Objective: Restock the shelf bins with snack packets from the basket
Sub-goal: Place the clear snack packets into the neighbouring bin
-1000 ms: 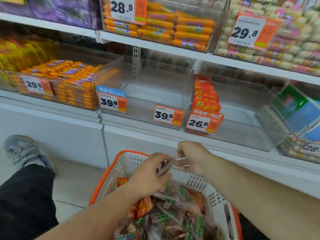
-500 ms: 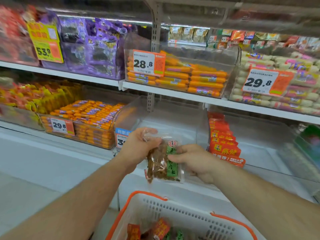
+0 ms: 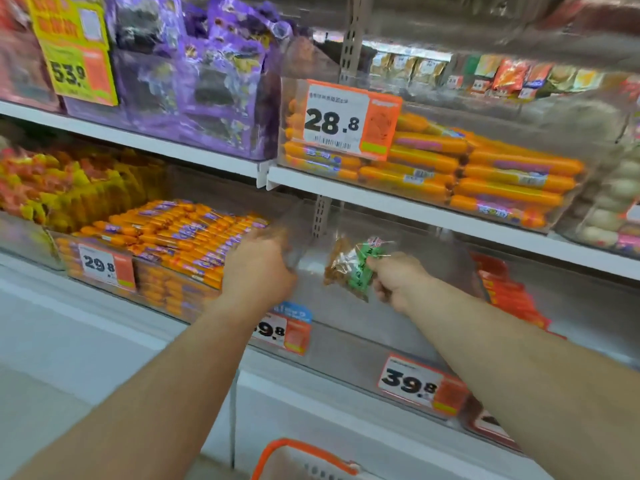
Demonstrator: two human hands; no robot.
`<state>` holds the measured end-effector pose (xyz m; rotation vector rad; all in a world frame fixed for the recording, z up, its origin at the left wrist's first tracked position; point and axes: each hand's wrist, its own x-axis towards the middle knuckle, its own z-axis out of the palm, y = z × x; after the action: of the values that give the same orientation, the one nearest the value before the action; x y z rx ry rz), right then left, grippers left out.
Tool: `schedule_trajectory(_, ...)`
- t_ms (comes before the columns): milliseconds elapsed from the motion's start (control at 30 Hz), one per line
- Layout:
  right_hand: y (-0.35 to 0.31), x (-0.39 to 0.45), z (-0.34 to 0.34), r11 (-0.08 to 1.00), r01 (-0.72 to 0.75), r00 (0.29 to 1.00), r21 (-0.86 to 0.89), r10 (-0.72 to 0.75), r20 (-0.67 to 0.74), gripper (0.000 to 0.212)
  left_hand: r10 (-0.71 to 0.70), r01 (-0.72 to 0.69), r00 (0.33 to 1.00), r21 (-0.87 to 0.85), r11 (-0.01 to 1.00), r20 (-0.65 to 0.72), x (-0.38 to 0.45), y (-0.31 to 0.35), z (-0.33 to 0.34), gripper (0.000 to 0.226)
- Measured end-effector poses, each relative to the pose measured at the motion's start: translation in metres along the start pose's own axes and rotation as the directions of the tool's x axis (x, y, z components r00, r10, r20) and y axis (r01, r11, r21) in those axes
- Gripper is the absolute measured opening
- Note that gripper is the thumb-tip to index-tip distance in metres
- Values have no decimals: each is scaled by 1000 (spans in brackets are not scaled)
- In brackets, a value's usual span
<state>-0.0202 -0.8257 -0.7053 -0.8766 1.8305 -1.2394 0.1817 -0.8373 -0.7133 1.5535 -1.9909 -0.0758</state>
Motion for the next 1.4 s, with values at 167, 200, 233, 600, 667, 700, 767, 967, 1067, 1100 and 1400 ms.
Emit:
schedule_trajectory(167,6,62,31,999,-7,999,-47,5,-38,6,-104,99,993,-77,992,-62,5,-3,-10,25)
schedule_trajectory(200,7,69,37,999,-11,999,-38,10,-35,7,-118,112,991,-88,990,-60,4,-3,-11,27)
schedule_trajectory(233,7,76,44,1000,-11,999,-25,10,-31,8,-133,127,989,-92,988,-61,3,-2,-11,30)
schedule_trajectory(600,5,116,93,997,-73,997,-11,73,11,30,-230,227,973,-84,970,-30,8,-1,-9,28)
schedule_trajectory(667,9,122,93,998,-52,999,-19,51,-17,31,-227,224,973,-77,971,-30,8,-2,-8,27)
schedule_trajectory(700,11,123,93,999,-42,999,-27,41,-36,30,-223,220,974,-77,973,-31,8,-3,-8,27)
schedule_trajectory(767,13,126,93,998,-9,997,-55,5,-83,30,-223,220,974,-84,972,-35,7,-3,-7,27)
schedule_trajectory(967,13,128,93,995,0,995,-104,-11,-104,32,-230,225,972,-97,970,-51,7,-2,-6,28)
schedule_trajectory(1067,14,128,90,993,-6,996,-115,-5,-95,31,-227,220,973,-110,969,-51,7,-2,-5,26)
schedule_trajectory(1100,13,126,89,995,-9,996,-104,0,-84,30,-219,212,974,-117,970,-53,8,-3,-5,24)
schedule_trajectory(1400,-2,74,65,973,52,997,-226,-62,-38,20,70,-94,970,-92,991,-231,-9,11,-12,26)
